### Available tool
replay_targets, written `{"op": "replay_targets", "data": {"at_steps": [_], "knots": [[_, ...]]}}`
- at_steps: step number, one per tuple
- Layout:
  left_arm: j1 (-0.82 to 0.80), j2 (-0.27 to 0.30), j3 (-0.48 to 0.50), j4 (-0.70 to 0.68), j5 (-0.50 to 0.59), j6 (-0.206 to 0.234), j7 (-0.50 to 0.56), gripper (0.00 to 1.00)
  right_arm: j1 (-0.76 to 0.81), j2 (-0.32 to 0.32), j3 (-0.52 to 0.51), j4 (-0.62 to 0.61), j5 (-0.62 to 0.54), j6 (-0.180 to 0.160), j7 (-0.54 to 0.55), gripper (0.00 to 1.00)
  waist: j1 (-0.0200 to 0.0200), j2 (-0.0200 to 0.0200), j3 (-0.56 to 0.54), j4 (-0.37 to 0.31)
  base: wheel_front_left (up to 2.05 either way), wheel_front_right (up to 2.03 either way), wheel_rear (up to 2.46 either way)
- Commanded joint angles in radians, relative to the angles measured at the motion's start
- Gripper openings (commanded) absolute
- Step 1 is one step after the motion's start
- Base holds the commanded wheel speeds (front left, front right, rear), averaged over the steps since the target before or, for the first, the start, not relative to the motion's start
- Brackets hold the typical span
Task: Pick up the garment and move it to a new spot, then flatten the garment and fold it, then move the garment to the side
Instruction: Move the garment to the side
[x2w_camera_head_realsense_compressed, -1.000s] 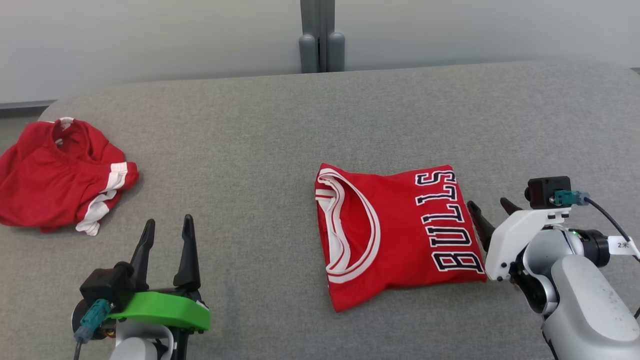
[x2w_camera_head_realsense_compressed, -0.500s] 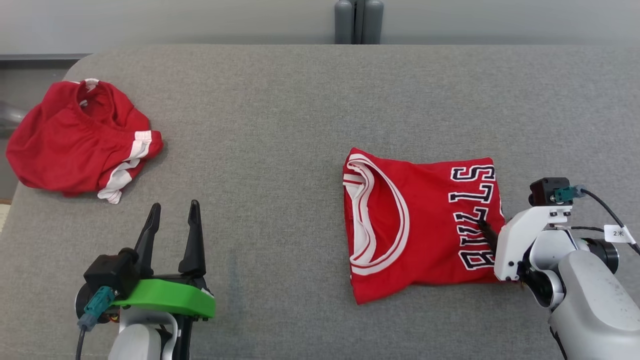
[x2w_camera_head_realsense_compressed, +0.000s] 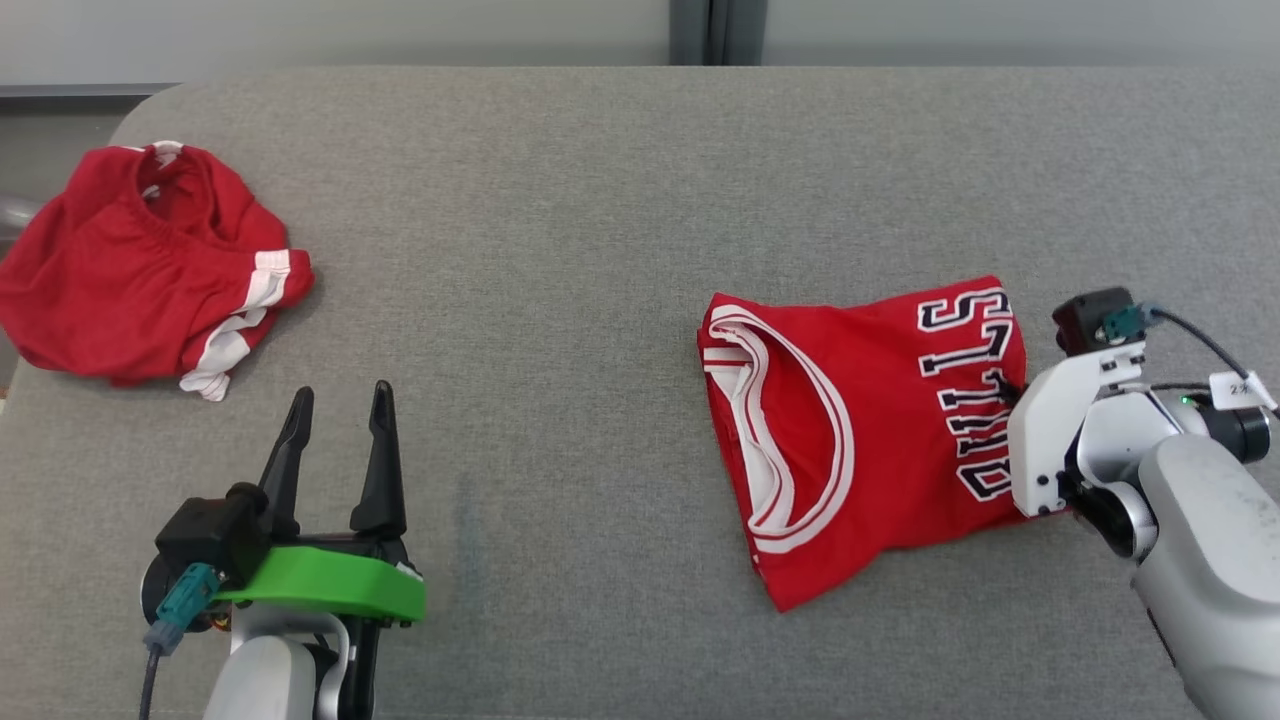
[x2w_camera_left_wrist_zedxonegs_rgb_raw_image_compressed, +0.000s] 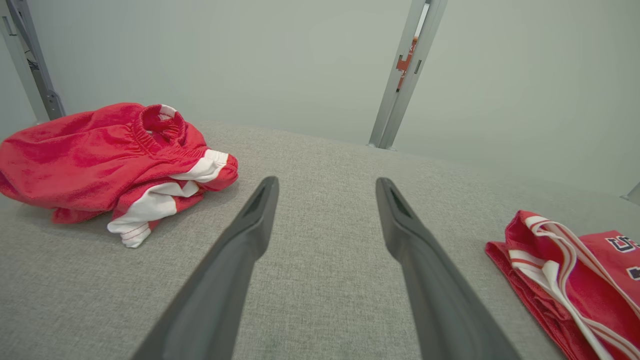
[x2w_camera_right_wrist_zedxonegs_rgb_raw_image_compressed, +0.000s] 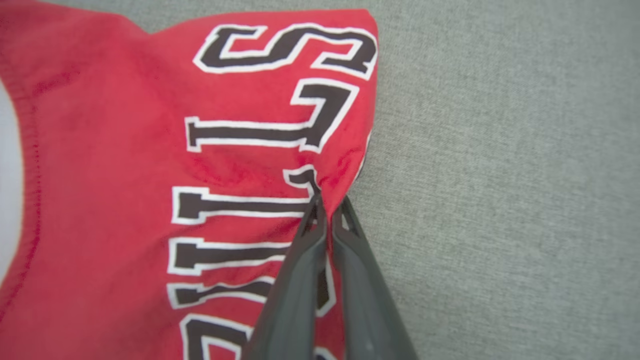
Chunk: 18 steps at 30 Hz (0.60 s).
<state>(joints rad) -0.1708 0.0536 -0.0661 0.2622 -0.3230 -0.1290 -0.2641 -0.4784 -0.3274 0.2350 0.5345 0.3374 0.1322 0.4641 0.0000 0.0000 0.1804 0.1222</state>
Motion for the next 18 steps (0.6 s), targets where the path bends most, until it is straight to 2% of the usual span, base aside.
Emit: {"op": "replay_targets", "data": {"at_steps": [1, 9, 14, 18], "knots": [[-0.010, 0.005, 0.010, -0.015, 0.003, -0.003, 0.000, 1.00, -0.034, -0.013, 0.010, -0.017, -0.010, -0.002, 0.005, 0.00, 0.0000, 0.0000, 0.027, -0.038, 0.00, 0.00, 0.00], [-0.045, 0.014, 0.023, -0.082, 0.013, -0.003, 0.000, 1.00, -0.192, -0.088, 0.022, -0.052, -0.019, -0.002, -0.002, 0.00, 0.0000, 0.0000, 0.132, -0.183, 0.00, 0.00, 0.00], [-0.085, 0.026, 0.004, -0.125, 0.029, -0.003, 0.000, 1.00, -0.268, -0.145, -0.024, -0.010, -0.041, -0.002, -0.049, 0.00, 0.0000, 0.0000, 0.206, -0.263, 0.00, 0.00, 0.00], [-0.120, 0.044, -0.022, -0.164, 0.042, -0.003, 0.000, 1.00, -0.310, -0.187, -0.072, 0.030, -0.071, -0.002, -0.107, 0.00, 0.0000, 0.0000, 0.261, -0.295, 0.00, 0.00, 0.00]]}}
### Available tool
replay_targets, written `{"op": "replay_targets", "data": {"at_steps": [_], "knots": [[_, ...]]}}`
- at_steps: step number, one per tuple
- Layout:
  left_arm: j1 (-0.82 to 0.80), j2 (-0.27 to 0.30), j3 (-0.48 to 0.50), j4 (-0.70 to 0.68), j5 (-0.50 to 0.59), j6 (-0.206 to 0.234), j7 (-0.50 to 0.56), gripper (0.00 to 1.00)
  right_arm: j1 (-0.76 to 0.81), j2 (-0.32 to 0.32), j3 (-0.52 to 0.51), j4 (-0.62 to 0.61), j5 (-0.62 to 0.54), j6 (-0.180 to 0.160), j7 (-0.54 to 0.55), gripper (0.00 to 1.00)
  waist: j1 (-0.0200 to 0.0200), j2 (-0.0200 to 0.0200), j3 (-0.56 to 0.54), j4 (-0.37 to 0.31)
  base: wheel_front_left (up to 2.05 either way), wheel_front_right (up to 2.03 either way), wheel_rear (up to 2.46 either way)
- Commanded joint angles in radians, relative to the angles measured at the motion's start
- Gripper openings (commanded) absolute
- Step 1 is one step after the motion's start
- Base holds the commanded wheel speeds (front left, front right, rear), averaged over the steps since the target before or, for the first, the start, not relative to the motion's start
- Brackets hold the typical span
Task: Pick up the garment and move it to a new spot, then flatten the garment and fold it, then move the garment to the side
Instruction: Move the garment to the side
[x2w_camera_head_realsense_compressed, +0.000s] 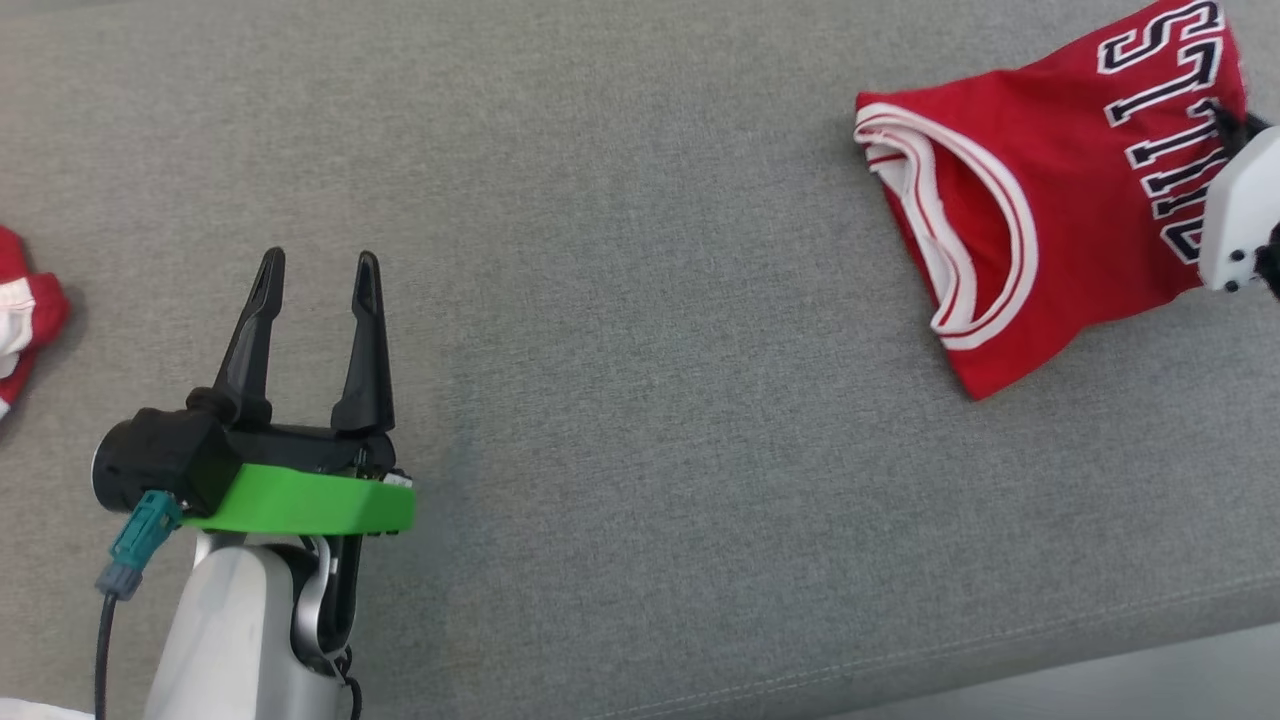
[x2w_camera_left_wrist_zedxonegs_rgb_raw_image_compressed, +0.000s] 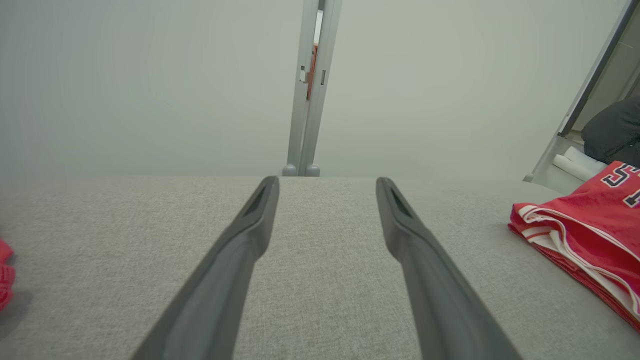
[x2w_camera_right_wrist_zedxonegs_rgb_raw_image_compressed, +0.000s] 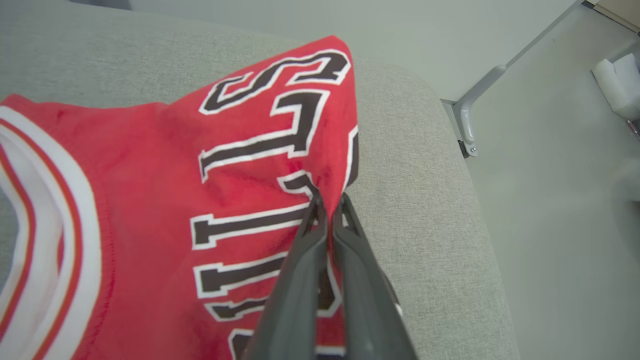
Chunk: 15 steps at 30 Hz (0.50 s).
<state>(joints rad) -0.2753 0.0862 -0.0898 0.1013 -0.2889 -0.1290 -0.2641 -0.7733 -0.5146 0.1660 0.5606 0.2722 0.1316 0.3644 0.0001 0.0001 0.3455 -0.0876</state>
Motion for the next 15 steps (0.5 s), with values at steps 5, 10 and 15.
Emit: {"op": "replay_targets", "data": {"at_steps": [5, 10, 15], "knots": [[-0.063, 0.030, -0.039, -0.042, 0.017, -0.003, 0.000, 1.00, -0.054, -0.066, -0.059, 0.066, -0.052, -0.002, -0.064, 0.00, -0.0001, -0.0001, 0.159, -0.087, 0.00, 0.00, 0.00], [-0.102, 0.042, -0.071, -0.076, 0.017, -0.003, 0.000, 1.00, -0.085, -0.142, -0.114, 0.114, -0.096, -0.002, -0.119, 0.00, -0.0001, -0.0001, 0.213, -0.052, 0.00, 0.00, 0.00], [-0.120, 0.054, -0.078, -0.114, 0.022, -0.003, 0.000, 1.00, -0.123, -0.182, -0.164, 0.153, -0.149, -0.002, -0.177, 0.00, -0.0001, -0.0001, 0.251, -0.026, 0.00, 0.00, 0.00]]}}
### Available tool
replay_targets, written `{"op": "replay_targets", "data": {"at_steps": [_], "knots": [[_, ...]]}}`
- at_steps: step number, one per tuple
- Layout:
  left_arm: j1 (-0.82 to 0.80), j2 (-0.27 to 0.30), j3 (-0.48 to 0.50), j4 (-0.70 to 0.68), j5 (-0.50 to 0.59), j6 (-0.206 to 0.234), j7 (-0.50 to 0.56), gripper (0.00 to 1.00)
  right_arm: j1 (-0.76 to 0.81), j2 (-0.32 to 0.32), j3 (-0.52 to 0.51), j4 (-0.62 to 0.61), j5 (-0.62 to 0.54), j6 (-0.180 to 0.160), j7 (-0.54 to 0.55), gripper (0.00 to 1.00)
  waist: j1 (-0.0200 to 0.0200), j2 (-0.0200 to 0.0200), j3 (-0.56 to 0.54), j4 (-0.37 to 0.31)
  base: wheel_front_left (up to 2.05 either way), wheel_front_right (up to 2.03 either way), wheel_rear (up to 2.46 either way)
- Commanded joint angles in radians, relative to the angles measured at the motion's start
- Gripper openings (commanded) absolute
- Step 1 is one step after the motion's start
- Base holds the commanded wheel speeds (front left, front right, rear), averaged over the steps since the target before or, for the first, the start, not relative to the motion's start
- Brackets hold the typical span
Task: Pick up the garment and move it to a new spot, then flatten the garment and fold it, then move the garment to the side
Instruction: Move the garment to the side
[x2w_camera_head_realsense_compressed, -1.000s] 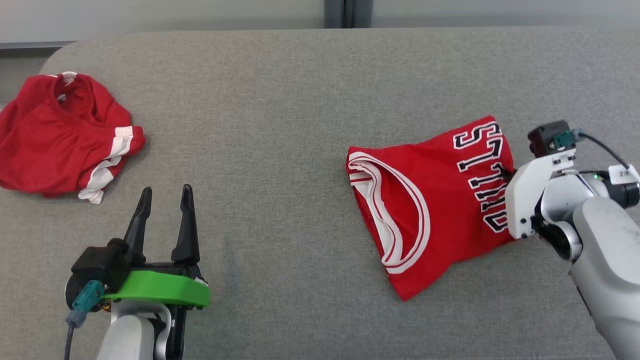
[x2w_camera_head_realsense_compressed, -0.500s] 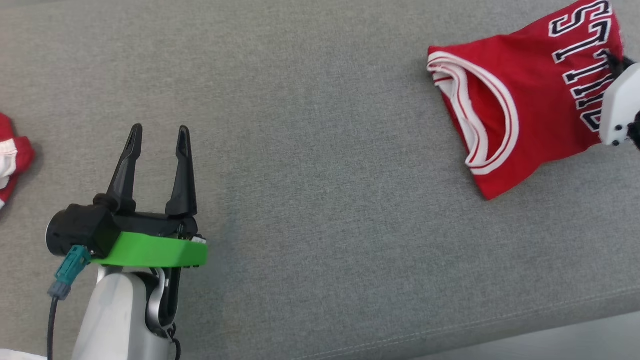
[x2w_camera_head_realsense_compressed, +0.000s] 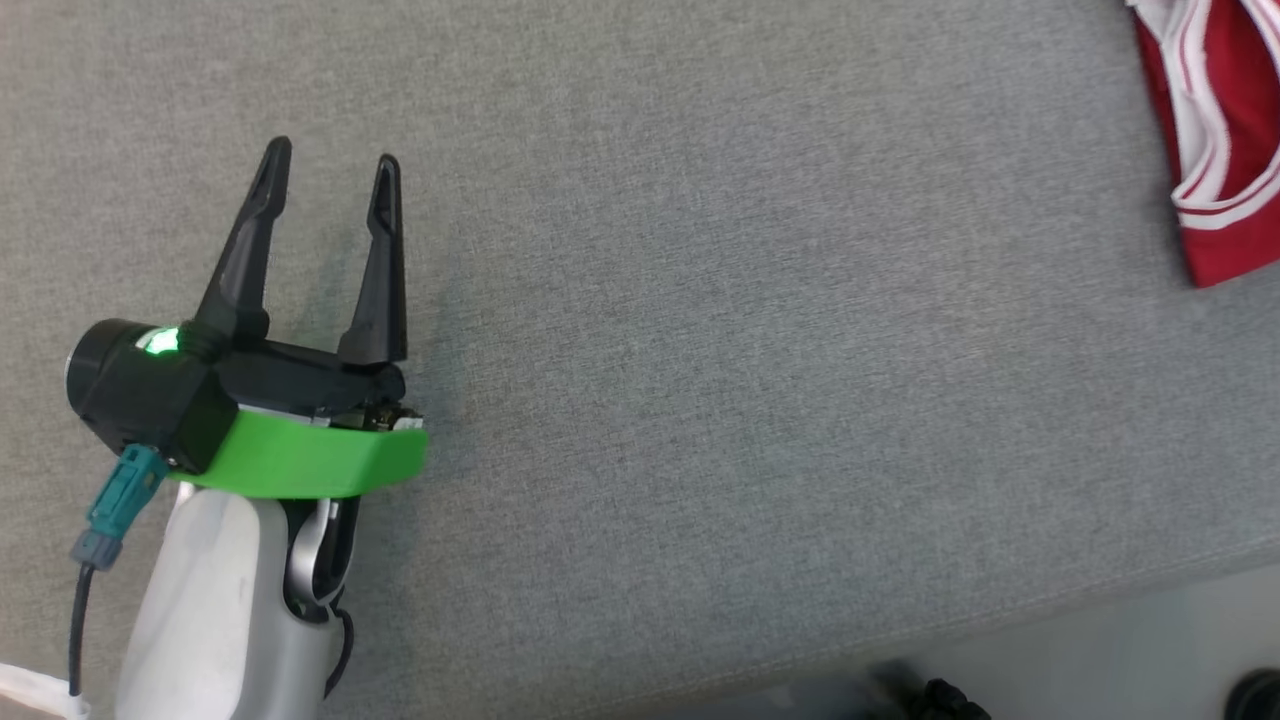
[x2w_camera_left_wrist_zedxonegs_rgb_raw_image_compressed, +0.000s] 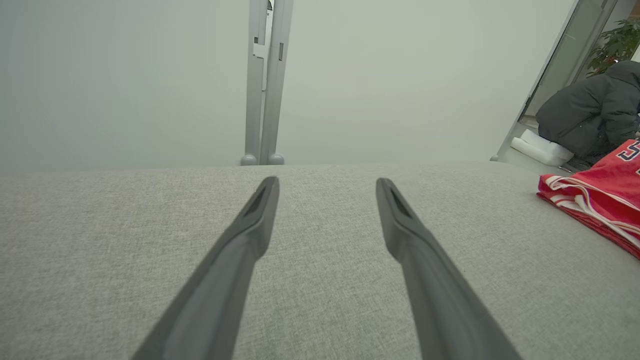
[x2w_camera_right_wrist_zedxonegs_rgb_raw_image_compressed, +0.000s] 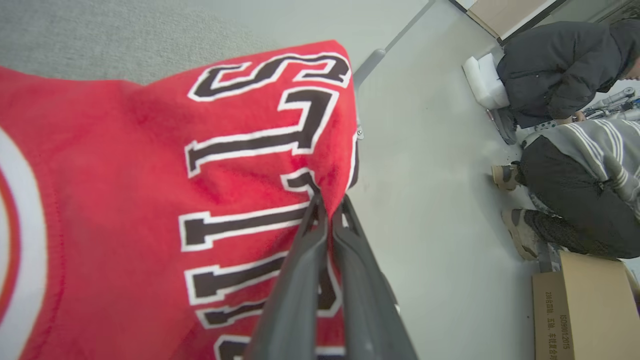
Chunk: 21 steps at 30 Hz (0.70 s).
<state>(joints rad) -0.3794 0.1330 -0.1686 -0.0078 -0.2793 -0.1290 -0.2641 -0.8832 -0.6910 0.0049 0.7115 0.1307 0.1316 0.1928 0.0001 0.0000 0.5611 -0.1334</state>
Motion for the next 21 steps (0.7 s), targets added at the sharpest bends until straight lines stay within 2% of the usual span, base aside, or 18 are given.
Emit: {"op": "replay_targets", "data": {"at_steps": [1, 3, 4, 5, 6, 10, 13, 21], "knots": [[-0.015, 0.009, 0.002, -0.009, 0.014, -0.003, 0.000, 1.00, -0.019, -0.009, -0.011, 0.012, -0.020, -0.002, -0.013, 0.00, -0.0001, 0.0000, 0.041, 0.025, 0.00, 0.00, 0.00], [-0.015, 0.012, 0.004, -0.016, 0.015, -0.003, 0.000, 1.00, -0.028, -0.006, -0.027, 0.025, -0.041, -0.002, -0.025, 0.00, -0.0001, 0.0000, 0.048, 0.033, 0.00, 0.00, 0.00], [-0.015, 0.012, 0.004, -0.017, 0.015, -0.003, 0.000, 1.00, -0.032, -0.006, -0.036, 0.030, -0.054, -0.002, -0.031, 0.24, -0.0001, 0.0000, 0.049, 0.036, 0.00, 0.00, 0.00], [-0.014, 0.011, 0.006, -0.018, 0.014, -0.003, 0.000, 1.00, -0.035, -0.003, -0.042, 0.036, -0.068, -0.002, -0.039, 0.93, -0.0001, 0.0000, 0.050, 0.040, 0.00, 0.00, 0.00], [-0.014, 0.009, 0.009, -0.017, 0.012, -0.003, 0.000, 1.00, -0.038, -0.001, -0.051, 0.037, -0.081, -0.002, -0.055, 1.00, -0.0001, 0.0000, 0.048, 0.043, 0.00, 0.00, 0.00], [0.002, 0.000, 0.012, -0.006, 0.004, -0.003, 0.000, 1.00, -0.036, 0.017, -0.087, 0.046, -0.141, -0.002, -0.112, 1.00, -0.0001, 0.0000, 0.021, 0.056, 0.00, 0.00, 0.00], [0.026, -0.009, 0.022, 0.007, -0.006, -0.003, 0.000, 1.00, -0.008, 0.059, -0.126, 0.050, -0.166, -0.002, -0.140, 1.00, -0.0001, 0.0000, -0.022, 0.064, 0.00, 0.00, 0.00], [0.093, -0.038, 0.073, 0.058, -0.020, -0.003, 0.000, 1.00, 0.138, 0.207, -0.191, -0.043, -0.098, -0.002, -0.271, 1.00, -0.0001, 0.0000, -0.166, 0.090, 0.00, 0.00, 0.00]]}}
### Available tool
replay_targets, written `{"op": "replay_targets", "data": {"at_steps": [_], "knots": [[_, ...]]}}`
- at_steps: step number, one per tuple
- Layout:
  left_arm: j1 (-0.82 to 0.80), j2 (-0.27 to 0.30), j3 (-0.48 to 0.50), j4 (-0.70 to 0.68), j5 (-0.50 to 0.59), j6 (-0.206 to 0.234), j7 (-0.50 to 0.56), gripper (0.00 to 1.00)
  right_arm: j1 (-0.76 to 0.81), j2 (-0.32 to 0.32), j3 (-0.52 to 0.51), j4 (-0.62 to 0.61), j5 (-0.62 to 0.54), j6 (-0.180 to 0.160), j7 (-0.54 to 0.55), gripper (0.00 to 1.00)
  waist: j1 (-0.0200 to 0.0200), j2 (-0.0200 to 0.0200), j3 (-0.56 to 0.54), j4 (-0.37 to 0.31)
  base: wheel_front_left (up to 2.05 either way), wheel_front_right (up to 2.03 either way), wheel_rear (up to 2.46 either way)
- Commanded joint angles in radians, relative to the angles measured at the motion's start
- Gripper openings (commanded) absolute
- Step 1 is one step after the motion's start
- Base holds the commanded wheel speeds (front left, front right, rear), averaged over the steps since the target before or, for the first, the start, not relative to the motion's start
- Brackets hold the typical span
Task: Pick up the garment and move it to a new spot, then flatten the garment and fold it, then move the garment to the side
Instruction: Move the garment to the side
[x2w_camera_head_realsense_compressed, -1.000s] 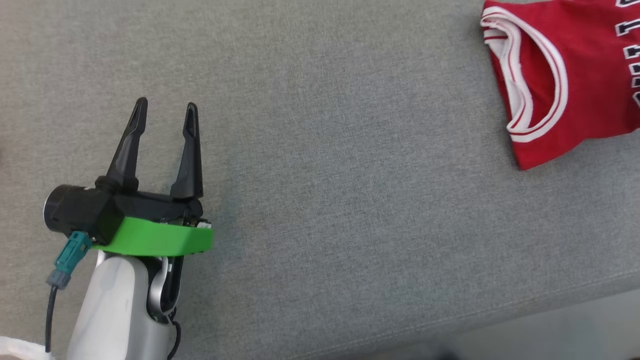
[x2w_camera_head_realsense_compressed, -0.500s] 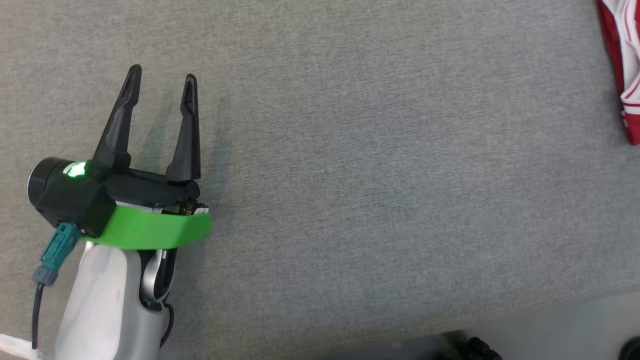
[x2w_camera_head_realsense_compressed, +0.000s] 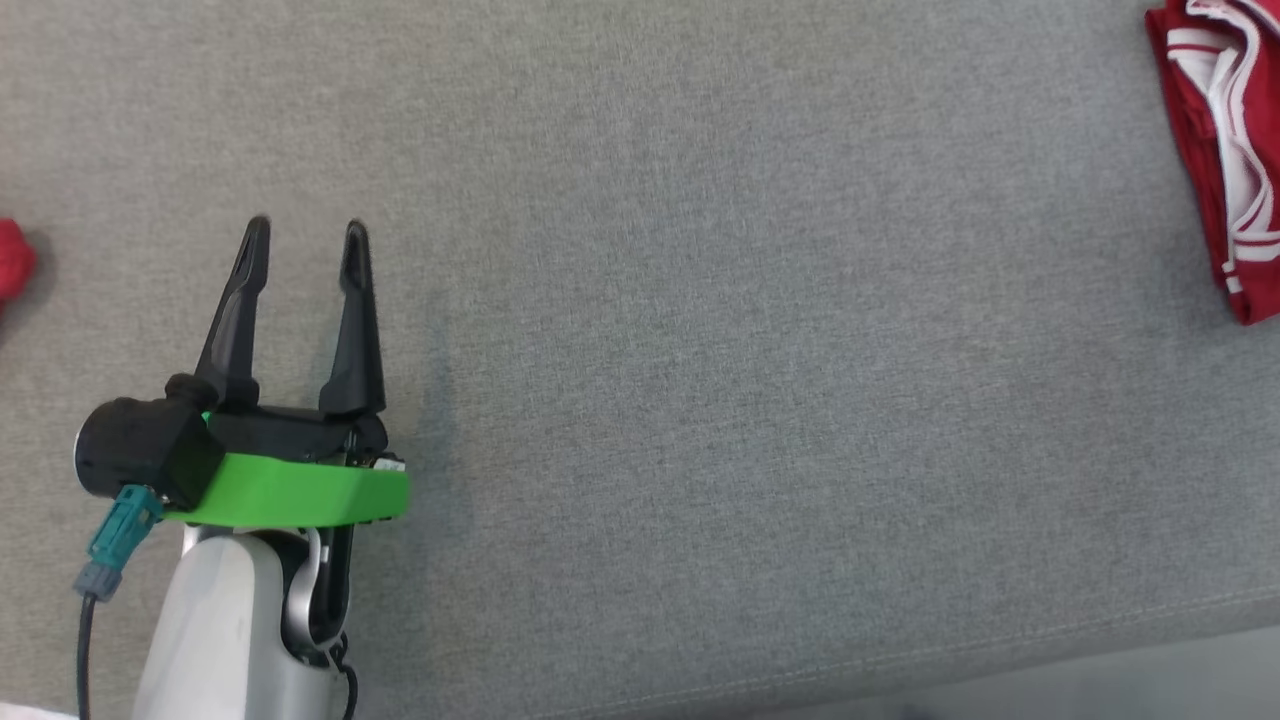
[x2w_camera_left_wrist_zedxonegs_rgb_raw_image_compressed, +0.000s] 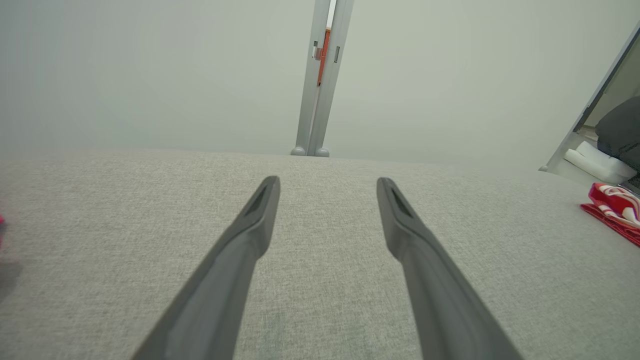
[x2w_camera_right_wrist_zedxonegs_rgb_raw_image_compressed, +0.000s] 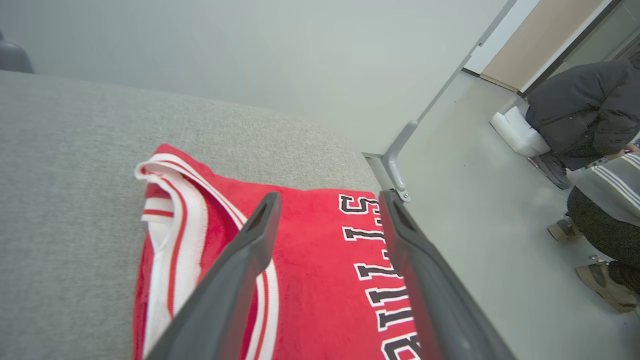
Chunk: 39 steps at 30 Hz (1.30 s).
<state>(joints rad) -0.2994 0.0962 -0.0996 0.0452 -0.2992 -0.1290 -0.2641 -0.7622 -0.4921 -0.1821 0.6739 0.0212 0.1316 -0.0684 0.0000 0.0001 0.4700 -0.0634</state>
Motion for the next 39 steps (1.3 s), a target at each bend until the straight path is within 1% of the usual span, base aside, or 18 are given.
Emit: {"op": "replay_targets", "data": {"at_steps": [1, 6, 8, 10, 14, 19, 26, 32, 39], "knots": [[0.025, -0.006, 0.011, 0.015, -0.001, -0.003, 0.000, 1.00, 0.045, 0.041, -0.017, -0.029, 0.024, -0.002, -0.032, 1.00, 0.0000, -0.0001, -0.095, 0.025, 0.00, 0.00, 0.00], [0.067, -0.027, 0.066, 0.067, 0.021, 0.001, 0.000, 1.00, 0.181, 0.186, -0.037, -0.163, 0.066, -0.002, -0.106, 1.00, 0.0000, -0.0001, -0.190, 0.045, 0.00, 0.00, 0.00], [0.088, -0.035, 0.082, 0.090, 0.039, 0.002, 0.000, 1.00, 0.235, 0.235, -0.020, -0.210, 0.076, -0.002, -0.114, 1.00, 0.0000, -0.0001, -0.222, 0.052, 0.00, 0.00, 0.00], [0.102, -0.036, 0.099, 0.116, 0.043, 0.004, 0.000, 1.00, 0.283, 0.271, 0.008, -0.246, 0.079, -0.002, -0.121, 1.00, 0.0000, -0.0001, -0.252, 0.062, 0.00, 0.00, 0.00], [0.121, -0.042, 0.115, 0.165, 0.052, 0.003, 0.000, 1.00, 0.369, 0.325, 0.064, -0.272, 0.095, -0.001, -0.131, 1.00, 0.0000, -0.0001, -0.305, 0.085, 0.00, 0.00, 0.00], [0.122, -0.044, 0.126, 0.232, 0.052, 0.002, 0.000, 1.00, 0.443, 0.367, 0.117, -0.255, 0.116, -0.002, -0.151, 1.00, 0.0000, -0.0001, -0.350, 0.109, 0.00, 0.00, 0.00], [0.132, -0.045, 0.113, 0.310, 0.040, 0.000, 0.000, 1.00, 0.511, 0.400, 0.159, -0.250, 0.128, -0.001, -0.175, 1.00, 0.0000, -0.0001, -0.398, 0.121, 0.00, 0.00, 0.00], [0.131, -0.045, 0.108, 0.337, 0.030, 0.003, 0.000, 1.00, 0.548, 0.406, 0.181, -0.274, 0.133, -0.001, -0.181, 1.00, 0.0000, -0.0001, -0.413, 0.121, 0.00, 0.00, 0.00], [0.115, -0.045, 0.103, 0.343, 0.024, 0.003, 0.000, 1.00, 0.556, 0.414, 0.166, -0.297, 0.142, -0.001, -0.172, 1.00, 0.0000, -0.0001, -0.408, 0.120, 0.00, 0.00, 0.00]]}}
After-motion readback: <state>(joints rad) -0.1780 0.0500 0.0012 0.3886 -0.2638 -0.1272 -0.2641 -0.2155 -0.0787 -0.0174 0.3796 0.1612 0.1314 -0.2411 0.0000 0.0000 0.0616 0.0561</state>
